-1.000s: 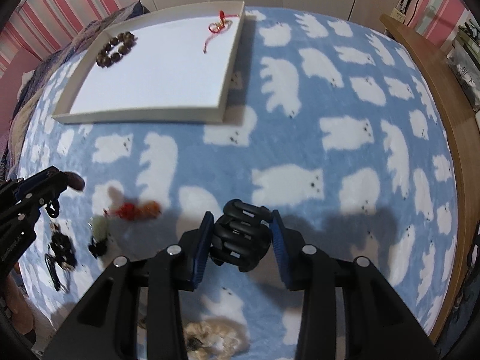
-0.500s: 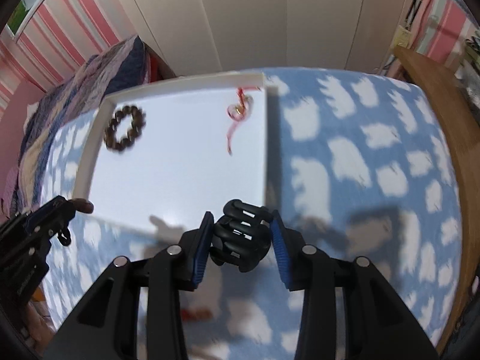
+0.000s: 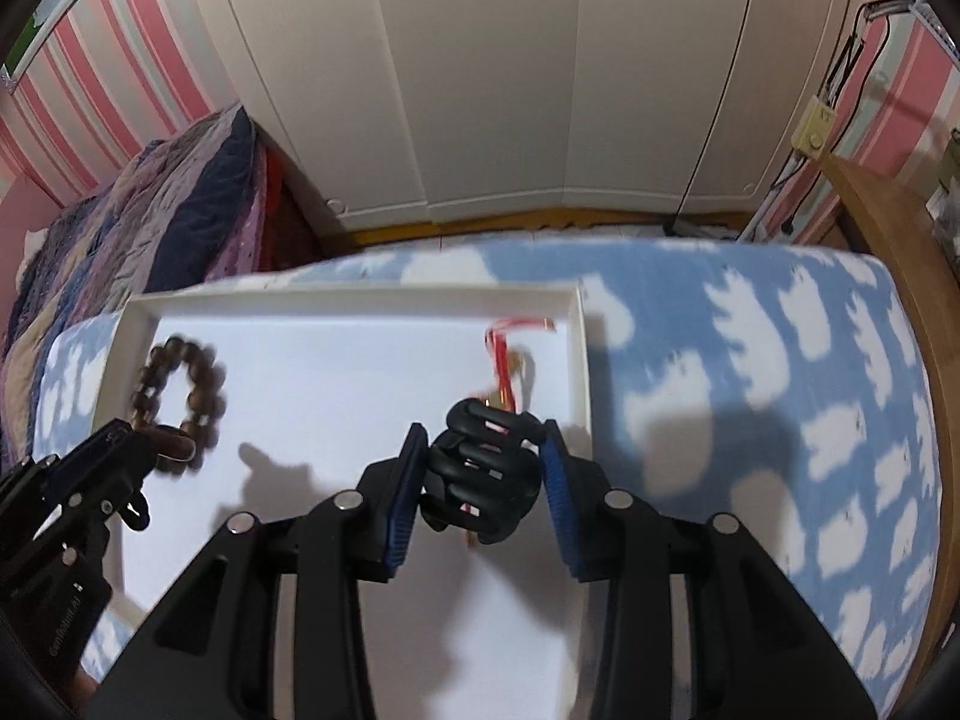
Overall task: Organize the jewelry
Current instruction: 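Carry pendant and claw clip into the tray and open both tools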
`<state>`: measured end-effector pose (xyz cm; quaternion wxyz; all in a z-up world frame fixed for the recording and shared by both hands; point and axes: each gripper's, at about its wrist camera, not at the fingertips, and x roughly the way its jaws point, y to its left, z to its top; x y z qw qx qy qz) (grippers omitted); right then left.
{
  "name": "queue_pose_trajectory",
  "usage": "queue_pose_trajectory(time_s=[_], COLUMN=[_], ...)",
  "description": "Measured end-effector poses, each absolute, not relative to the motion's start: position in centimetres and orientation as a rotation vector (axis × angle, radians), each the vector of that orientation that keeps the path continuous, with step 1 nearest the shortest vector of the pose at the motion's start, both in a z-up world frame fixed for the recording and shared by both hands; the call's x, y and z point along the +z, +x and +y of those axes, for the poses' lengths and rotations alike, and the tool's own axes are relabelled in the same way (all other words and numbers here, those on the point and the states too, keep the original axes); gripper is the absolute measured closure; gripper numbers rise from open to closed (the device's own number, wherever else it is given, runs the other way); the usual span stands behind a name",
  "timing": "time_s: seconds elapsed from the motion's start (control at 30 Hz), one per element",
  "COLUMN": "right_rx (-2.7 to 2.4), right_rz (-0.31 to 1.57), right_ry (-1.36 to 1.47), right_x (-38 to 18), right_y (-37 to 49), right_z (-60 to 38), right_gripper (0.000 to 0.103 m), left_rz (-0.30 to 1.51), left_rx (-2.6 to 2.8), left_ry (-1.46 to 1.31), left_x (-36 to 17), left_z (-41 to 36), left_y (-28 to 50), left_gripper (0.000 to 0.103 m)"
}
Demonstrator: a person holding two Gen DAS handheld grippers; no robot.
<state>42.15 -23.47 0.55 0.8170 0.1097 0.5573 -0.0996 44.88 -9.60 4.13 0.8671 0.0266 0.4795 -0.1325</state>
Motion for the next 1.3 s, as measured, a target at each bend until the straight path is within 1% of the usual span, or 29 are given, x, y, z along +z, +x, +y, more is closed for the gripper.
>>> queue_pose_trajectory(time_s=[0.27, 0.37, 0.5, 0.6, 0.93, 0.97, 1.0, 1.07, 1.13, 1.3], right_rx=[-0.223, -0.213, -0.206, -0.203, -0.189, -0.187, -0.186, -0.186, -0.182, -0.179], right_rz=[1.185, 1.177, 1.180, 1.189, 1.202, 1.199, 1.195, 1.182, 1.170, 1.150], right_ry=[0.232, 0.228, 0.225, 0.188, 0.195, 0.199, 0.203, 0.205, 0.211, 0.236], right_x=[-1.4, -1.5, -1.5, -1.5, -1.1, -1.0, -0.6, -0.1, 0.6, 2.0], right_y=[44.5, 44.9, 45.0, 45.0, 44.8, 44.8, 44.7, 44.5, 44.2, 43.4], right_z=[-24.4, -24.3, -24.5, -24.1, -23.8, -23.8, -24.0, -24.1, -24.3, -24.8], right_gripper=[0.064, 0.064, 0.062, 0.062, 0.062, 0.061, 0.056, 0.047, 0.047, 0.047], left_rz=[1.034, 1.011, 1.015, 1.010, 1.021, 1.017, 1.012, 0.999, 0.988, 0.987], left_rx=[-0.252, -0.242, -0.239, -0.231, -0.224, -0.223, -0.225, -0.224, -0.226, -0.223], left_ry=[0.058, 0.070, 0.071, 0.090, 0.094, 0.098, 0.100, 0.100, 0.101, 0.100], left_x=[1.5, 1.2, 1.1, 1.0, 1.3, 1.5, 1.7, 2.2, 2.5, 3.2], left_z=[-10.4, -10.7, -10.9, -10.8, -10.9, -11.0, -11.1, -11.2, -11.3, -10.8], left_y=[48.4, 48.8, 49.2, 49.1, 48.6, 48.5, 48.4, 48.1, 47.9, 47.0], left_gripper=[0.084, 0.084, 0.083, 0.082, 0.082, 0.081, 0.080, 0.066, 0.061, 0.061])
